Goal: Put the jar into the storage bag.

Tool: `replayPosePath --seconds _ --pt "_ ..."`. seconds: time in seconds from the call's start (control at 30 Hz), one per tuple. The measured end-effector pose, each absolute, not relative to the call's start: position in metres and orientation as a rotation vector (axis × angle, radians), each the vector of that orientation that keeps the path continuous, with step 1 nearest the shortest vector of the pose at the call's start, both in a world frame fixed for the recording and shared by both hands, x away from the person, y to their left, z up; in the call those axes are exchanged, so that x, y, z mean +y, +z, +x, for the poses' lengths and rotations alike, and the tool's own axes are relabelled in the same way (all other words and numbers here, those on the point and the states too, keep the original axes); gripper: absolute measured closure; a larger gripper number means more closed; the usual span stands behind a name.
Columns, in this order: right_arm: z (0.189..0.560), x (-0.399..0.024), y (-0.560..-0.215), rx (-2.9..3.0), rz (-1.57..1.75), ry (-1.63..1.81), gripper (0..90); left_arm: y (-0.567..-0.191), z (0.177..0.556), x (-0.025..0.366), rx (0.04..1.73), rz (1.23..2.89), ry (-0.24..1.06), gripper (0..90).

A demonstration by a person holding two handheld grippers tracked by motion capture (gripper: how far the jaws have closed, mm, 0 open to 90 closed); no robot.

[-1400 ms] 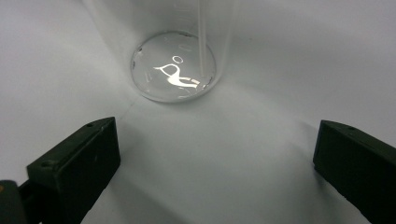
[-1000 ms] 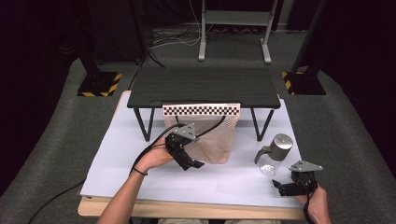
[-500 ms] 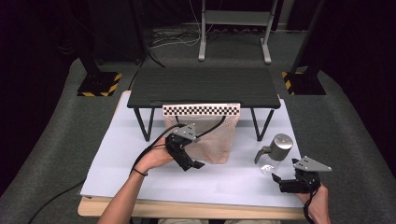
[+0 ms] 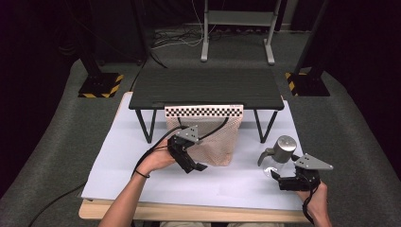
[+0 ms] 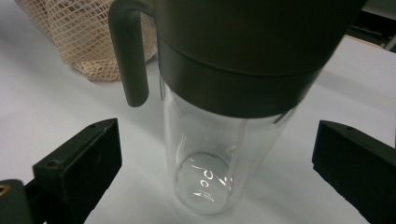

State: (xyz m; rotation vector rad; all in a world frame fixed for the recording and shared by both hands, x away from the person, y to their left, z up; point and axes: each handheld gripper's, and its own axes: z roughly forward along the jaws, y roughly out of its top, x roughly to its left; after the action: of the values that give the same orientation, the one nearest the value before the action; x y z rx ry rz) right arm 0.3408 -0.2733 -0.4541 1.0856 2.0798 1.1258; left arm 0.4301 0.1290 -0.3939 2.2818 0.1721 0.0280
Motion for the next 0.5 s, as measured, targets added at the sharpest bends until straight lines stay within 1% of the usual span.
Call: replayPosePath --seconds 0.5 --pt "0.3468 -0.2731 -0.4535 2.032 1.083 1.188 0.5 -0.3909 0.4254 0.1282 0.148 2.291 0.047 0.0"
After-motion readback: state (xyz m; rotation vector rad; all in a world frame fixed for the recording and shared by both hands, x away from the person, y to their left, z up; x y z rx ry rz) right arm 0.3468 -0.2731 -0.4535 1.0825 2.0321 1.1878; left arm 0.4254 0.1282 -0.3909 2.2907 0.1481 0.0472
